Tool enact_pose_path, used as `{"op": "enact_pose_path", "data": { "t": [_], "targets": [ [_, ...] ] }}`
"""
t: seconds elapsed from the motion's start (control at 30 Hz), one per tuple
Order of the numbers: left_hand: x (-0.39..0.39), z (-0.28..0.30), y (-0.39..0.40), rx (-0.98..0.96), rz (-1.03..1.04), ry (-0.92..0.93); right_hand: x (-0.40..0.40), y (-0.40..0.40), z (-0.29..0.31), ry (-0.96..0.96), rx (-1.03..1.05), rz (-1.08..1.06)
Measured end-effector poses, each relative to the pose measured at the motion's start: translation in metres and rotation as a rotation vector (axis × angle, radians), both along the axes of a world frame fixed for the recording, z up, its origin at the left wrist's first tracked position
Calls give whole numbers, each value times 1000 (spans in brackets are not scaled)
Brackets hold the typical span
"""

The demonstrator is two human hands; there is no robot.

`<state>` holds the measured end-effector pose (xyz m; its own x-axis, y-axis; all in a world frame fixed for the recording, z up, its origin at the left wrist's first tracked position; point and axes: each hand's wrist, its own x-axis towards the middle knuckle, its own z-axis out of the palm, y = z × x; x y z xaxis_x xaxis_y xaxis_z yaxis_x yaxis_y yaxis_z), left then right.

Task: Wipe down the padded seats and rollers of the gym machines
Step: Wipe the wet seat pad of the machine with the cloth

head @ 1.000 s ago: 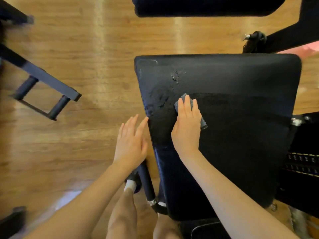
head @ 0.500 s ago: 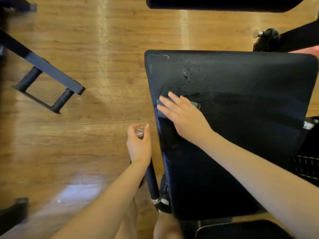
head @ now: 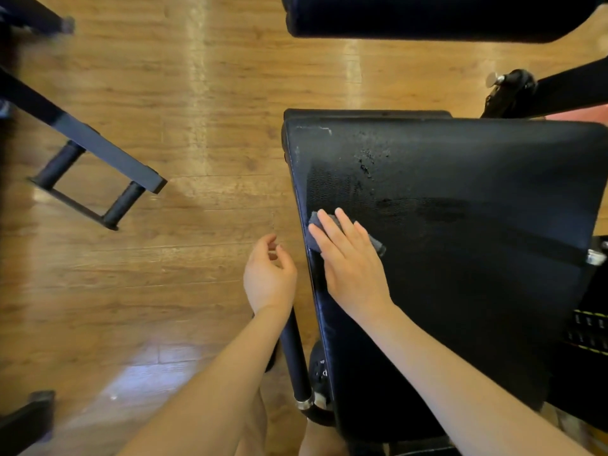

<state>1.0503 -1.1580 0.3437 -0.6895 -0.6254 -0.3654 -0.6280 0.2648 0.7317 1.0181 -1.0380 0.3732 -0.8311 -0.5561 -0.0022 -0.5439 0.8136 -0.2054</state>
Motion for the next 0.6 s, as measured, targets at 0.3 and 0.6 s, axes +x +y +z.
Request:
{"op": "enact_pose_path", "data": {
  "t": [0.3,0.6],
  "targets": [
    [2,-3,1,-23,30,-13,-71,-33,11,33,-130,45],
    [0,-5,1,-26,31,-15,2,2,-1,-28,-40,9]
  ]
}}
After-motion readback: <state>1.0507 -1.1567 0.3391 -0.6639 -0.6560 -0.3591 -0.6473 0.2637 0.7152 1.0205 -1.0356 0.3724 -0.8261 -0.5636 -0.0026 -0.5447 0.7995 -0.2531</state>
